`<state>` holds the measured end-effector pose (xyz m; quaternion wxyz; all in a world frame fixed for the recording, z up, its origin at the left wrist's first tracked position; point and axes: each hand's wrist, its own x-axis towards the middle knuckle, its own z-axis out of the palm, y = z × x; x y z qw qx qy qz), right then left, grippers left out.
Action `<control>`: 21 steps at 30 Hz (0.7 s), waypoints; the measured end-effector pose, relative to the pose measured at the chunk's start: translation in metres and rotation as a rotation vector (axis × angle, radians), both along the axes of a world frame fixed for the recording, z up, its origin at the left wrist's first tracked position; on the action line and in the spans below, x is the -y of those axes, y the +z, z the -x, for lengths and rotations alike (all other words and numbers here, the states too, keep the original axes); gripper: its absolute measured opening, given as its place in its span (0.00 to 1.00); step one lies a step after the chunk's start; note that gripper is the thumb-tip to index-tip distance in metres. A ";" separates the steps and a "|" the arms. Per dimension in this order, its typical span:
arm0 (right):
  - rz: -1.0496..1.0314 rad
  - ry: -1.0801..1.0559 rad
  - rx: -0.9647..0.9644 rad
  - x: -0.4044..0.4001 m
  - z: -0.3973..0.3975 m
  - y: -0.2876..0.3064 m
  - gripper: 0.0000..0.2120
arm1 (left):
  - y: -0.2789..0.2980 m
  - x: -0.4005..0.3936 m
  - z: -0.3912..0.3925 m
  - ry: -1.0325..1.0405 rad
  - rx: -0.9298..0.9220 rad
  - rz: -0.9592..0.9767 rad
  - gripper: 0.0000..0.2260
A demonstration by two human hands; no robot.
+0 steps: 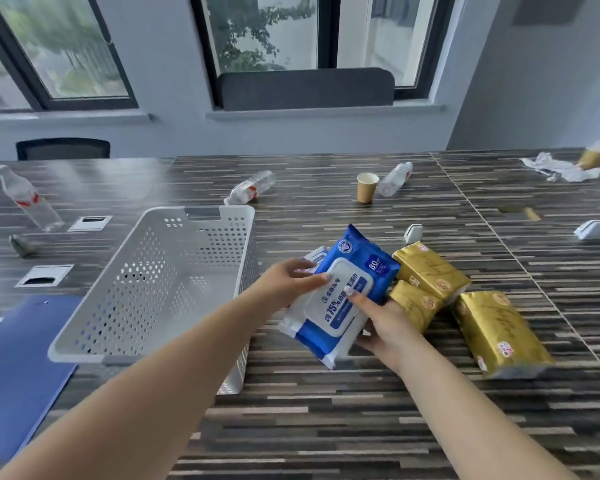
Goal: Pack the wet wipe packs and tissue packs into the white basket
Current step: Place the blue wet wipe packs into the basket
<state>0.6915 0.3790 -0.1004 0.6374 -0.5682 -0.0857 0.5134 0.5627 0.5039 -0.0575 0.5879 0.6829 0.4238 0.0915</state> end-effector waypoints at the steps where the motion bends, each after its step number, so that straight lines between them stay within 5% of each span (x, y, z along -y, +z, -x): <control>1: -0.022 -0.043 -0.051 0.001 0.004 0.001 0.15 | 0.003 0.002 0.004 0.082 0.042 -0.093 0.22; 5: -0.109 -0.193 -0.205 -0.003 0.022 0.012 0.19 | -0.003 0.021 0.029 0.429 0.288 -0.240 0.19; 10: -0.218 -0.260 -0.281 -0.011 0.053 0.033 0.12 | -0.019 0.033 0.042 0.505 0.411 0.041 0.16; 16: -0.258 -0.247 -0.328 -0.021 0.078 0.042 0.20 | -0.011 0.034 0.054 0.638 0.406 0.032 0.09; 21: -0.299 -0.260 -0.341 -0.026 0.085 0.048 0.12 | -0.006 0.024 0.063 0.684 0.424 0.002 0.11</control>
